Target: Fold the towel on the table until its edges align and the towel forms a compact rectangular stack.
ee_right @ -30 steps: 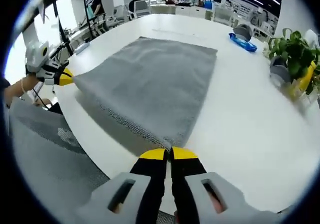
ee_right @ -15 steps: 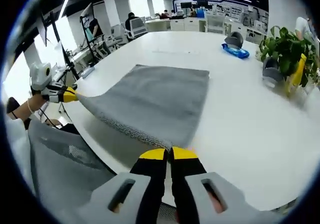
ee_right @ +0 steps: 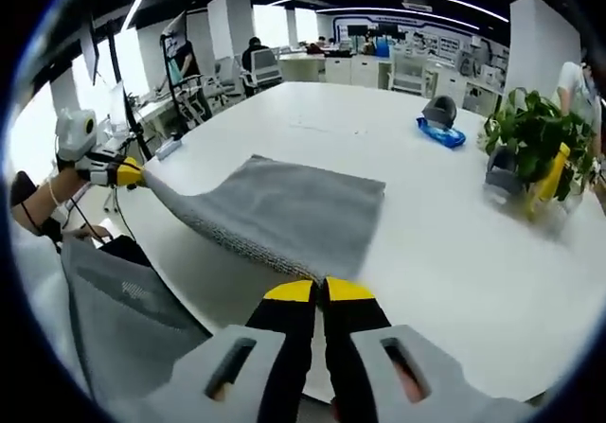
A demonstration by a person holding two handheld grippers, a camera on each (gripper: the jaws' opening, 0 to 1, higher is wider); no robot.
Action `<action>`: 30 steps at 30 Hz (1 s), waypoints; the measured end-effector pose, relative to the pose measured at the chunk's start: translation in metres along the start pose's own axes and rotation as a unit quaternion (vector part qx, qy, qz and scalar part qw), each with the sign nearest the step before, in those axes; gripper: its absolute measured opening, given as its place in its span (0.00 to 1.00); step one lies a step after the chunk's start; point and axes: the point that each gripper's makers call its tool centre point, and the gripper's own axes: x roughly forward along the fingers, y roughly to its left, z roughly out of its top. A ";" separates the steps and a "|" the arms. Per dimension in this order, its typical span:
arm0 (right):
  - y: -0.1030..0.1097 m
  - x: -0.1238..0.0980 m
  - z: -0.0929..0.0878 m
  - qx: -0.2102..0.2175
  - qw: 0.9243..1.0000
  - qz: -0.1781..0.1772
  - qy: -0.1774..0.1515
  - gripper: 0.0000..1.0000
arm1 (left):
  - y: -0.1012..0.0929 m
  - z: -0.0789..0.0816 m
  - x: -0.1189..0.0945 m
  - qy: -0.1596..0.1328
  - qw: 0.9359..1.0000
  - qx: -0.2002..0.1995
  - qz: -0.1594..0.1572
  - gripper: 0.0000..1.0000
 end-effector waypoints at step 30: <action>-0.051 0.063 0.095 -0.101 0.994 -0.030 -0.015 0.00 | 0.077 0.075 0.066 -0.006 0.999 0.037 0.039 0.03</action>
